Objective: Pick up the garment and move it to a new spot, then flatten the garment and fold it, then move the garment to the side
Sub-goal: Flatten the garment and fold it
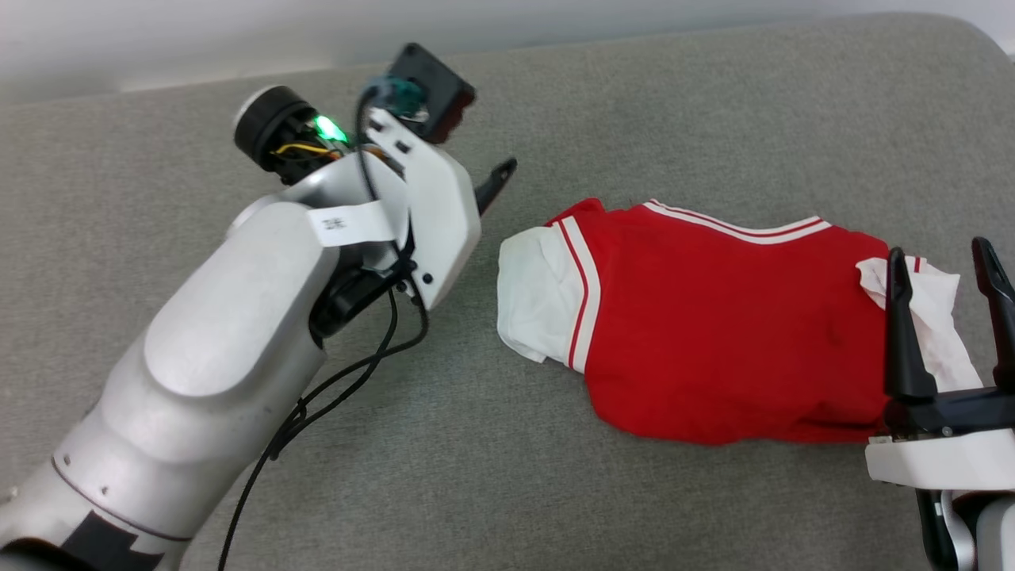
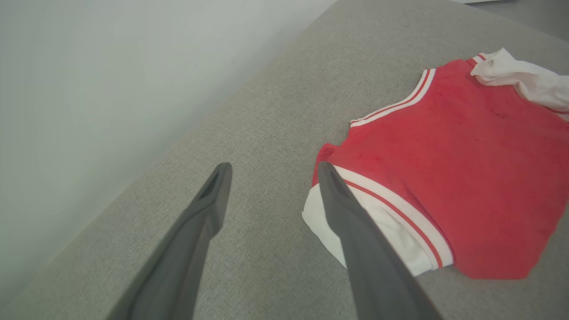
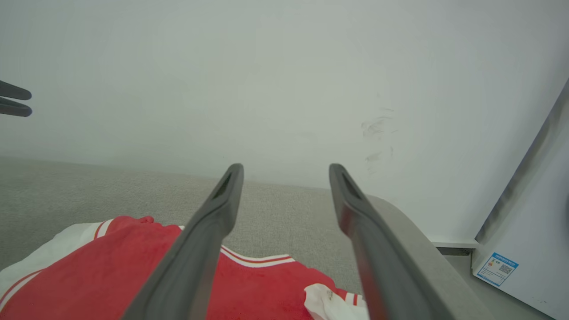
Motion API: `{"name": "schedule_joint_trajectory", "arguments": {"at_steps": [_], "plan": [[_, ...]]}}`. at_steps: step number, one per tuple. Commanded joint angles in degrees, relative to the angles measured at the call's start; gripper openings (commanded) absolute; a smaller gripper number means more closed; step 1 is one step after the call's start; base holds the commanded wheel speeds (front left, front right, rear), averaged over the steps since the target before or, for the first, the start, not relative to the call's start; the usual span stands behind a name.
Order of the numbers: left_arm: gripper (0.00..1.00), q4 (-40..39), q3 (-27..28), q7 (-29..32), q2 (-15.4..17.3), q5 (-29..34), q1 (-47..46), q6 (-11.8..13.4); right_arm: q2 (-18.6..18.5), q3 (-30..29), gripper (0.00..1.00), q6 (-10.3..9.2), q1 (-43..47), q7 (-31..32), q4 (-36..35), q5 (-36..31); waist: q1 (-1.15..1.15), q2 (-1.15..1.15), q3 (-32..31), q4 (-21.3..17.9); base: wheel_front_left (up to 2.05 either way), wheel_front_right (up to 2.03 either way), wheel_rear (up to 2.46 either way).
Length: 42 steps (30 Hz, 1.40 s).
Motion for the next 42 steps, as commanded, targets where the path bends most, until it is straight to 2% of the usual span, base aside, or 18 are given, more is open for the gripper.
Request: {"name": "schedule_joint_trajectory", "arguments": {"at_steps": [1,9,16,18,21,22,23,24,28,34,38,42], "plan": [[1.0,-0.2,-3.5,3.6,1.4,-2.7,-2.5,0.0,-0.2,0.5,1.0,-0.04,-1.3,-0.1,0.4,-0.4,0.0,0.0,1.5,-1.3,0.0,0.0,0.0],[1.0,0.8,-20.1,17.0,5.1,-13.4,-10.8,0.0,-0.5,2.8,1.0,-0.04,-3.8,-0.1,2.5,-0.8,0.0,0.0,4.8,-4.2,0.0,0.0,0.0],[1.0,3.4,-32.0,21.5,6.5,-17.2,-14.4,0.0,-0.1,4.3,1.0,-0.04,-5.4,-0.1,3.6,-1.0,0.0,0.0,7.9,-6.3,0.0,0.0,0.0],[1.0,4.3,-35.3,23.6,6.8,-18.3,-11.6,0.0,0.3,5.1,1.0,-0.04,-6.2,-0.1,4.7,-1.1,0.0,0.0,8.8,-7.2,0.0,0.0,0.0],[1.0,4.3,-36.3,25.0,7.5,-17.5,-9.1,0.0,0.4,5.6,1.0,-0.04,-6.5,-0.1,5.4,-1.0,0.0,0.0,9.1,-7.5,0.0,0.0,0.0],[0.73,3.9,-36.4,25.3,7.6,-16.9,-8.5,0.0,0.4,5.6,1.0,-0.04,-6.6,-0.1,5.7,-1.1,0.0,0.0,9.1,-7.5,0.0,0.0,0.0],[0.73,3.9,-36.4,25.3,7.6,-16.9,-8.5,0.0,0.4,5.6,1.0,-0.04,-6.6,-0.1,5.7,-1.1,0.0,0.0,9.1,-7.5,0.0,0.0,0.0],[0.0,3.4,-36.5,25.1,7.6,-16.1,-8.1,-0.1,0.4,5.6,1.0,-0.04,-6.7,-0.1,5.9,-1.1,0.0,0.0,9.0,-7.5,0.0,0.0,0.0],[0.0,1.3,-35.9,20.5,8.0,-13.2,-10.0,0.0,-0.1,5.2,1.0,-0.04,-6.4,-0.1,6.8,-1.3,0.0,0.0,6.9,-6.2,0.0,0.0,0.0],[0.0,1.3,-35.4,9.6,8.9,-15.2,-13.7,0.0,-1.1,3.9,1.0,-0.04,-4.0,-0.1,7.1,-1.6,0.0,0.0,1.8,-2.5,0.0,0.0,0.0],[0.0,1.0,-34.1,4.8,11.3,-16.6,-14.7,0.0,-1.4,3.0,1.0,-0.04,-2.1,-0.1,7.2,-1.8,0.0,0.0,-0.9,0.5,0.0,0.0,0.0],[0.0,-0.2,-32.4,2.6,14.8,-18.0,-13.0,0.7,-1.6,2.2,1.0,-0.04,-0.8,-0.1,7.1,-2.0,0.0,0.0,-2.6,3.3,0.0,0.0,0.0]]}}
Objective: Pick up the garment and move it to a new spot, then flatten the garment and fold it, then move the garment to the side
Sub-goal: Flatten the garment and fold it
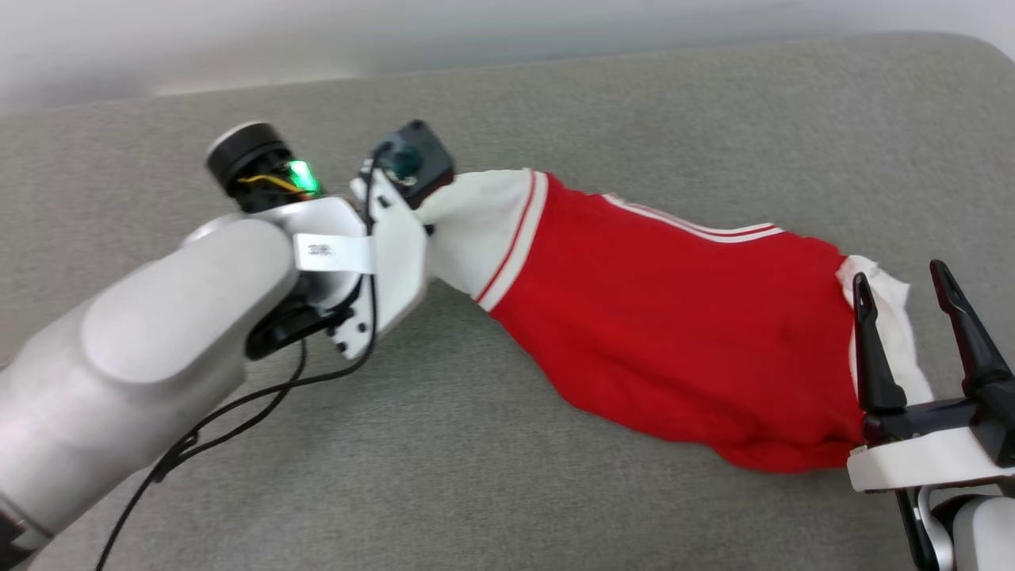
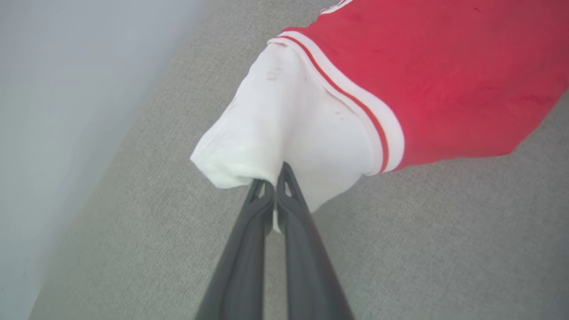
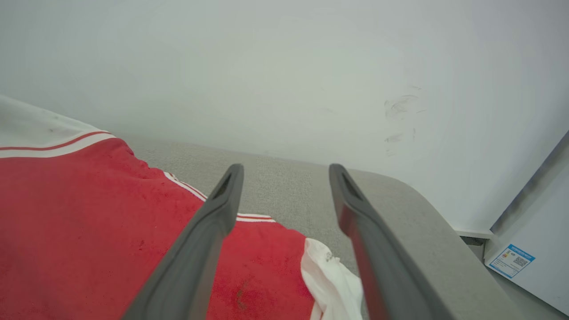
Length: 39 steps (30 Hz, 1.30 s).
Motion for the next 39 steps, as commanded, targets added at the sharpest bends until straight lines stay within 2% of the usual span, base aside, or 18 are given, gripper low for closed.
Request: {"name": "schedule_joint_trajectory", "arguments": {"at_steps": [1,9,13,17,18,22,23,24,32,36,39], "plan": [[0.0,-0.4,0.2,-0.3,1.5,-0.4,1.5,0.7,-0.3,-0.2,1.0,-0.04,0.7,-0.1,-0.1,0.0,0.0,0.0,-2.0,2.6,0.0,0.0,0.0],[0.0,-2.1,1.5,-0.1,12.0,-4.1,8.3,5.3,-0.6,-0.3,1.0,-0.04,1.3,-0.1,-0.3,-0.3,0.0,0.0,-2.0,4.9,0.0,0.0,0.0],[0.0,-0.8,1.5,-0.3,15.7,-6.4,12.5,7.4,-0.8,-0.4,1.0,-0.04,1.1,-0.1,0.1,-0.3,0.0,0.0,-1.1,4.8,0.0,0.0,0.0],[0.0,1.7,1.2,-0.8,16.2,-9.5,16.8,8.5,-0.7,-0.4,1.0,-0.04,0.4,-0.1,0.7,-0.5,0.0,0.0,-0.3,4.1,0.0,0.0,0.0],[0.0,4.1,1.0,-1.3,14.9,-11.6,19.4,8.3,-0.7,-0.3,1.0,-0.04,0.1,-0.1,1.2,-0.4,0.0,0.0,0.0,3.5,0.0,0.0,0.0],[0.0,6.6,1.1,-3.6,12.7,-12.7,21.5,8.2,-0.8,0.1,1.0,-0.04,0.1,-0.1,2.0,-0.3,0.0,0.0,-0.6,3.0,0.0,0.0,0.0],[0.42,7.1,1.3,-4.8,12.3,-12.5,21.7,8.2,-0.9,0.0,1.0,-0.04,0.2,-0.1,2.2,-0.3,0.0,0.0,-1.0,3.0,0.0,0.0,0.0],[1.0,7.4,1.7,-6.1,12.0,-12.5,21.8,8.3,-1.0,-0.1,1.0,-0.04,0.3,-0.1,2.3,-0.3,0.0,0.0,-1.4,3.0,0.0,0.0,0.0],[1.0,5.5,6.2,-15.2,13.4,-12.1,19.4,9.4,-1.4,-1.3,1.0,-0.04,2.0,-0.1,2.0,-0.2,0.0,0.0,-4.5,4.4,0.0,0.0,0.0],[1.0,4.2,8.2,-13.9,15.5,-12.5,16.2,9.9,-1.2,-1.0,1.0,-0.04,2.2,-0.1,1.6,-0.1,0.0,0.0,-4.6,4.7,0.0,0.0,0.0],[1.0,4.2,9.4,-10.4,15.9,-15.0,14.1,9.1,-1.4,-0.6,1.0,-0.04,2.0,-0.1,1.4,0.0,0.0,0.0,-4.0,4.5,0.0,0.0,0.0]]}}
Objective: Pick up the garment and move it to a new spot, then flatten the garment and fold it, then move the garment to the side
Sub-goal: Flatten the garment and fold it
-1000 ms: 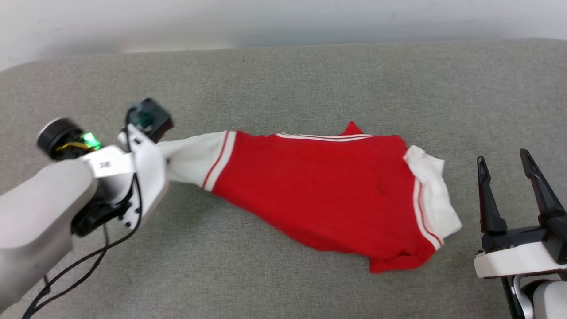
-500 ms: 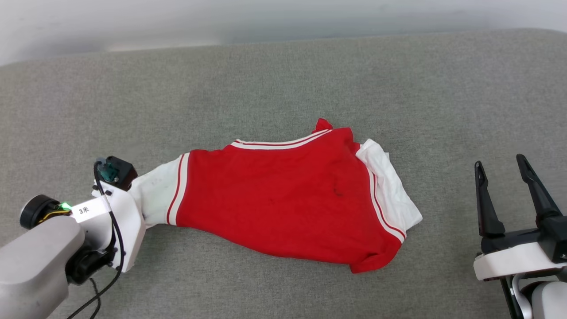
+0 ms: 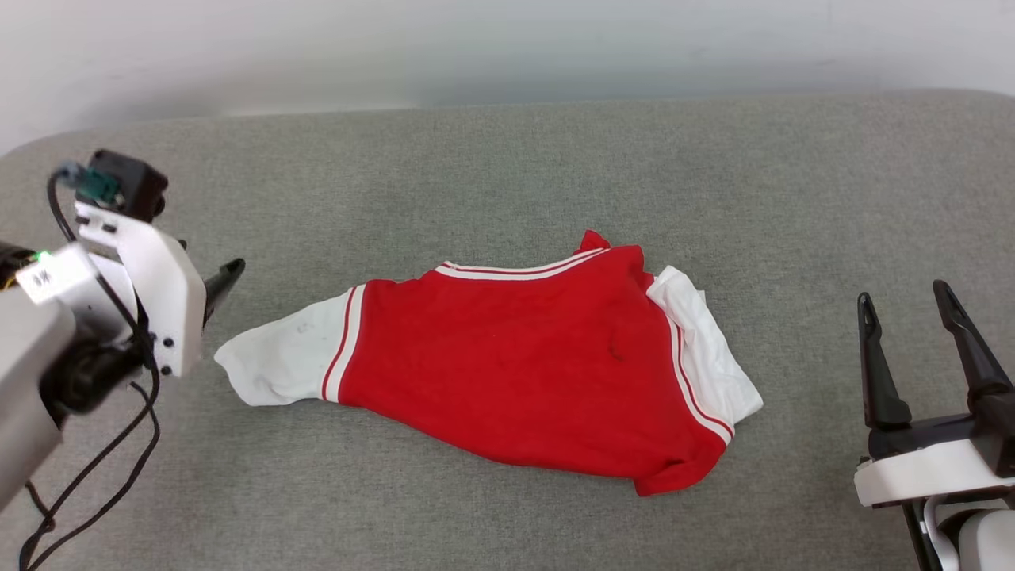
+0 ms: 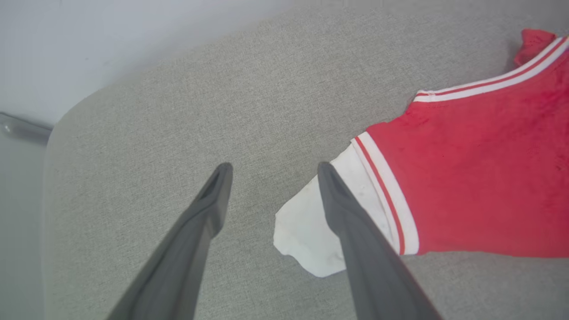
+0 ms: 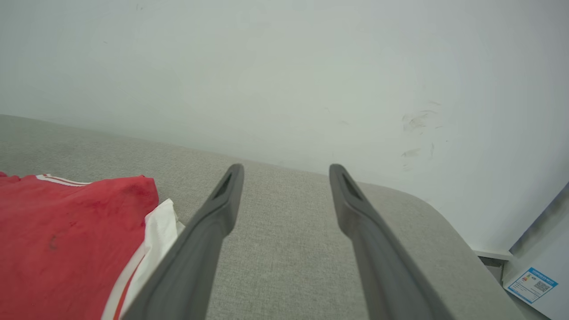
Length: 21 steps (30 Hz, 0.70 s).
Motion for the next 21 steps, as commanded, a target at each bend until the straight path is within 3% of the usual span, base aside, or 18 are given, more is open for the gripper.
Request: {"name": "schedule_joint_trajectory", "arguments": {"at_steps": [1,3,10,21], "plan": [[1.0,0.4,0.6,2.3,-0.1,-2.2,-0.9,-0.8,-0.3,0.4,1.0,-0.04,0.2,-0.1,-0.3,0.5,0.0,0.0,0.6,-0.4,0.0,0.0,0.0],[1.0,1.4,1.5,5.7,0.1,-5.4,-1.6,-1.3,-0.5,1.0,1.0,-0.04,-0.5,-0.1,-0.4,0.3,0.0,0.0,1.4,-0.9,0.0,0.0,0.0],[1.0,5.0,-1.5,15.5,1.4,-6.2,-2.1,-2.5,-1.0,1.7,1.0,-0.04,-2.3,-0.1,-0.8,-0.1,0.0,0.0,4.8,-3.0,0.0,0.0,0.0],[1.0,10.7,-4.6,19.7,-1.5,-8.5,2.2,-3.9,-1.4,2.4,1.0,-0.04,-4.5,-0.1,-0.9,-0.4,0.0,0.0,9.1,-4.5,0.0,0.0,0.0]]}}
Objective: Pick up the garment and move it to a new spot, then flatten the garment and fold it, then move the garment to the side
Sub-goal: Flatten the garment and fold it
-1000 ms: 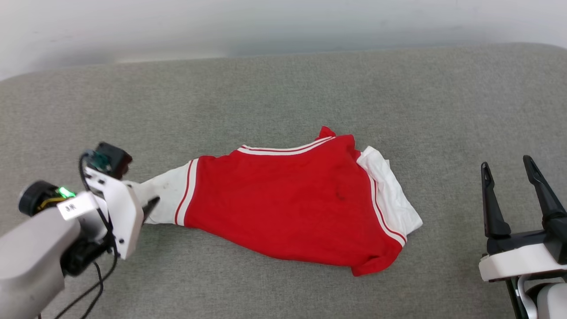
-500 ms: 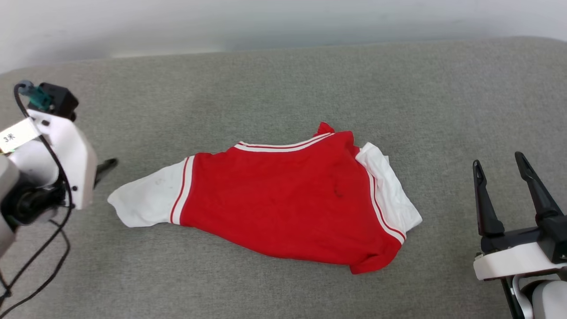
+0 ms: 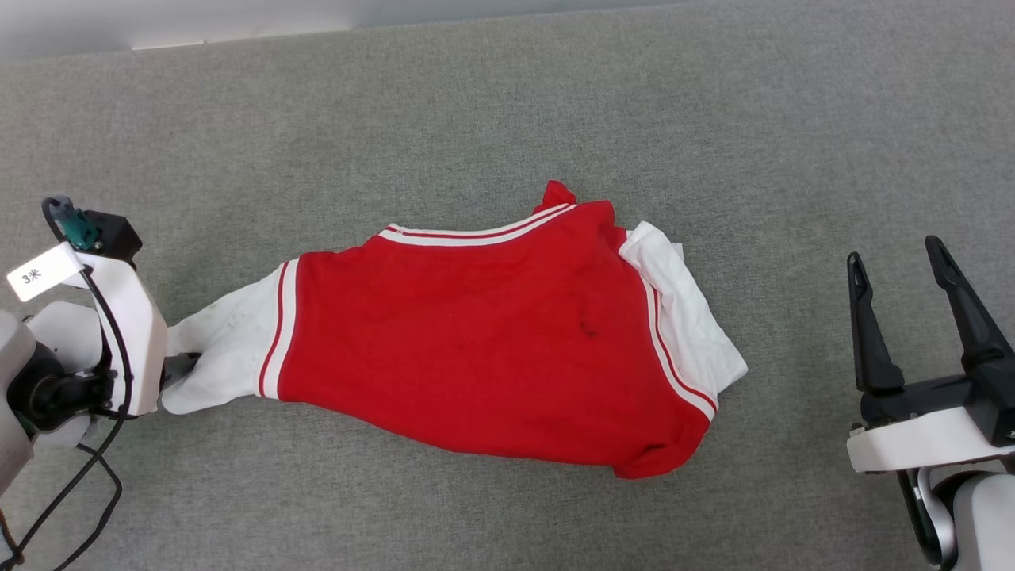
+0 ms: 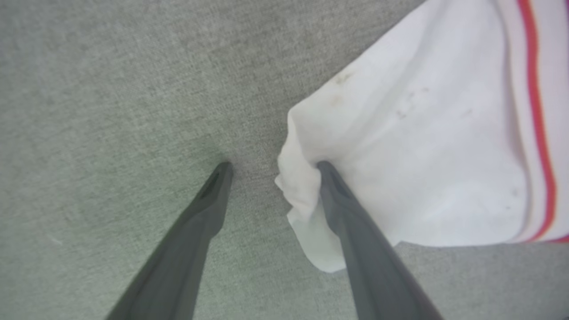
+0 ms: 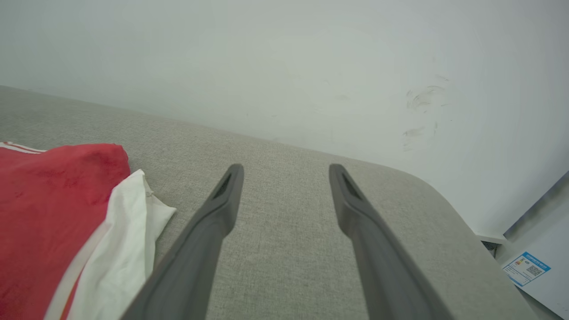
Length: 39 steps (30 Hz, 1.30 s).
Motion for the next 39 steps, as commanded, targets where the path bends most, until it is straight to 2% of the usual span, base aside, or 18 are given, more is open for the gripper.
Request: {"name": "schedule_joint_trajectory", "arguments": {"at_steps": [1,3,4,5,6,11,14,17,19,24,29,31,34,39], "plan": [[1.0,1.1,-1.4,-0.2,-2.0,0.1,2.4,-0.2,-0.4,0.0,1.0,-0.04,-0.7,-0.1,0.1,-0.3,0.0,0.0,0.3,-0.2,0.0,0.0,0.0],[1.0,2.1,-1.8,-0.9,-3.4,0.2,3.2,-0.8,-0.6,0.3,1.0,-0.04,-1.2,-0.1,0.3,-0.4,0.0,0.0,0.2,0.0,0.0,0.0,0.0],[0.92,2.5,-2.1,-1.5,-4.0,0.8,3.2,-1.3,-0.8,0.4,1.0,-0.04,-1.5,-0.1,0.3,-0.5,0.0,0.0,0.0,0.1,0.0,0.0,0.0],[0.26,2.7,-2.4,-2.4,-4.4,1.4,3.1,-1.8,-1.2,0.6,1.0,-0.04,-1.7,-0.1,0.4,-0.7,0.0,0.0,-0.3,0.3,0.0,0.0,0.0],[0.0,2.8,-2.3,-3.4,-4.8,1.8,2.7,-2.1,-1.7,0.7,1.0,-0.04,-1.9,-0.1,0.4,-0.9,0.0,0.0,-0.7,0.5,0.0,0.0,0.0],[0.0,2.8,-1.4,-7.8,-4.8,4.2,0.1,-3.3,-5.5,1.4,1.0,-0.04,-4.3,-0.1,0.1,-0.7,0.0,0.0,-3.1,2.1,0.0,0.0,0.0],[0.0,1.5,-1.0,-10.2,-4.3,6.0,-1.4,-3.6,-9.1,3.1,1.0,-0.04,-6.9,0.8,-0.1,0.7,0.0,0.0,-4.6,3.2,0.0,0.0,0.0],[0.0,-0.6,-0.6,-12.4,-3.6,7.1,-2.0,-3.6,-13.2,6.3,1.0,-0.04,-10.5,4.8,-0.8,3.4,0.0,0.0,-5.7,4.0,0.0,0.0,0.0],[0.0,-2.3,-0.3,-13.7,-2.9,8.0,-2.3,-3.1,-16.7,10.0,1.0,-0.04,-13.1,10.7,-1.1,6.9,0.0,0.0,-6.3,4.5,0.0,0.0,0.0],[0.0,-7.0,0.1,-15.7,-2.1,9.6,-3.0,-1.6,-26.6,23.0,1.0,-0.04,-20.1,30.2,-3.1,19.5,0.0,0.0,-6.6,5.7,0.0,0.0,0.0],[0.0,-11.5,0.3,-16.3,-1.6,10.6,-3.3,0.3,-32.8,34.2,1.0,-0.04,-26.8,49.4,-4.7,34.3,0.0,0.0,-5.5,6.8,0.0,0.0,0.0],[0.0,-13.0,0.5,-16.4,-1.4,11.0,-3.7,1.0,-34.1,37.4,1.0,-0.04,-29.4,56.3,-4.3,38.9,0.0,0.0,-4.7,7.3,0.0,0.0,0.0],[0.0,-14.7,0.8,-16.6,-1.6,11.5,-4.2,1.7,-34.9,41.6,1.0,-0.04,-32.4,62.2,-3.0,42.7,0.0,0.0,-3.3,8.1,0.0,0.0,0.0],[0.0,-16.4,1.0,-17.0,-1.8,12.3,-5.2,2.5,-33.2,47.0,1.0,-0.04,-36.2,65.7,2.6,45.1,0.0,0.0,-0.6,9.1,0.0,0.0,0.0]]}}
